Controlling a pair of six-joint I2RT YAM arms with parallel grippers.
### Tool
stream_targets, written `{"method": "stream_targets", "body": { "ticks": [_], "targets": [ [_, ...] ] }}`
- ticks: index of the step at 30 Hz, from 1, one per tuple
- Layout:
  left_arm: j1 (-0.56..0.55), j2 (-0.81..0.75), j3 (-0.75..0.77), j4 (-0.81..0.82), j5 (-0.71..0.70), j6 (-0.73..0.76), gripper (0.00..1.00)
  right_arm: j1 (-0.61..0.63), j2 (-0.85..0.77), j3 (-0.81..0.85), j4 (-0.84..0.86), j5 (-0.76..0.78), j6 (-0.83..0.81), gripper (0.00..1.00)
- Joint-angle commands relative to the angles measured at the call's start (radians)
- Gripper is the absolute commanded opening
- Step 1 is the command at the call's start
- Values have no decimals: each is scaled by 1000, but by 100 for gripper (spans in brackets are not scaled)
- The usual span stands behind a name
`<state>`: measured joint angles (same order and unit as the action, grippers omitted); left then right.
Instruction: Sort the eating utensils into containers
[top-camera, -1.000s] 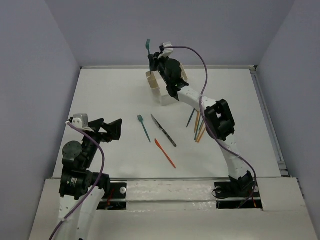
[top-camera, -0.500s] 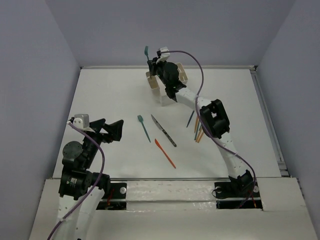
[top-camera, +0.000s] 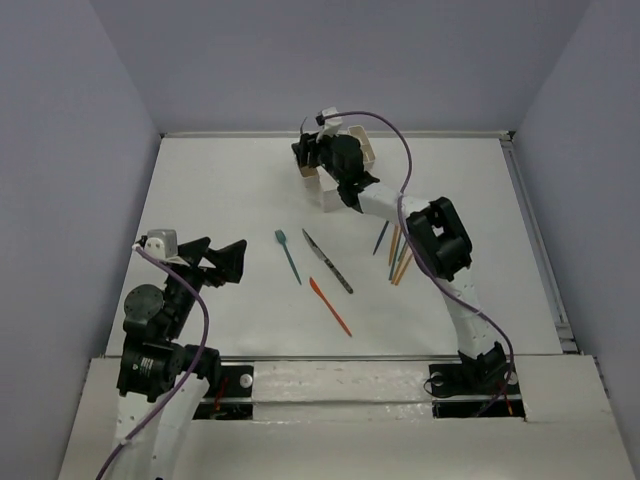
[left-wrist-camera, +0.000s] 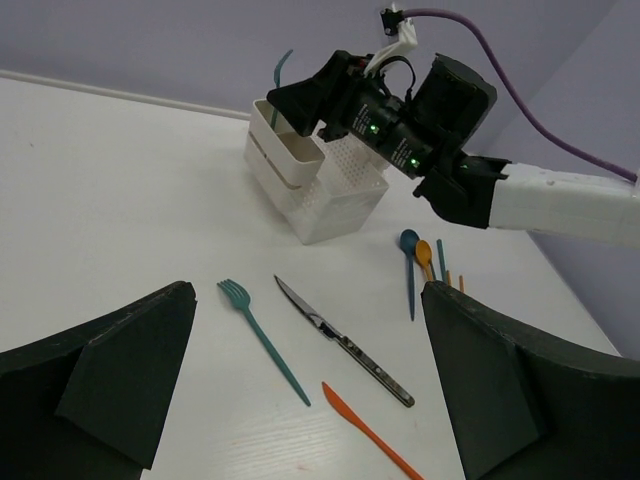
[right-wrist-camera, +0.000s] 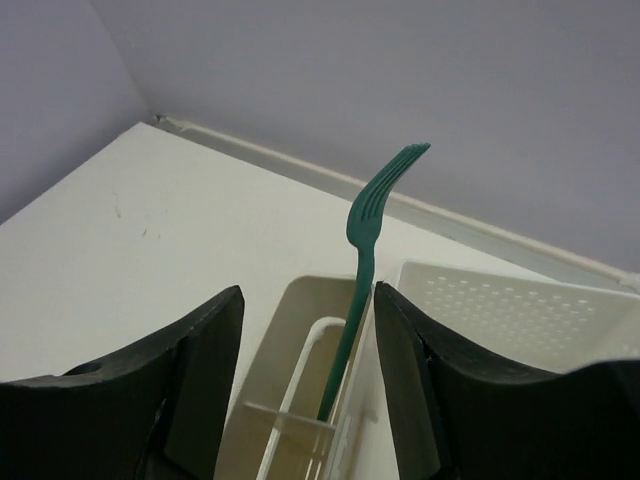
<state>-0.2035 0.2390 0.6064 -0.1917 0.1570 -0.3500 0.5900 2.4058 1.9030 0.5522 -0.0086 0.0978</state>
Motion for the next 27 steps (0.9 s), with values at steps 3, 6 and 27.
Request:
{"method": "stream_targets", "body": {
  "ticks": [3,6,27],
  "targets": [
    [-5,-10,1,49,15,2,99,2,-250,-117,42,-48,34,69],
    [4,-12,0,51,15,3,99,25,-341,-176,-43,-48,34,69],
    [32,-50,0,43,-36,-6,99,310,-398,-274,-899,125,203,57]
  ]
}}
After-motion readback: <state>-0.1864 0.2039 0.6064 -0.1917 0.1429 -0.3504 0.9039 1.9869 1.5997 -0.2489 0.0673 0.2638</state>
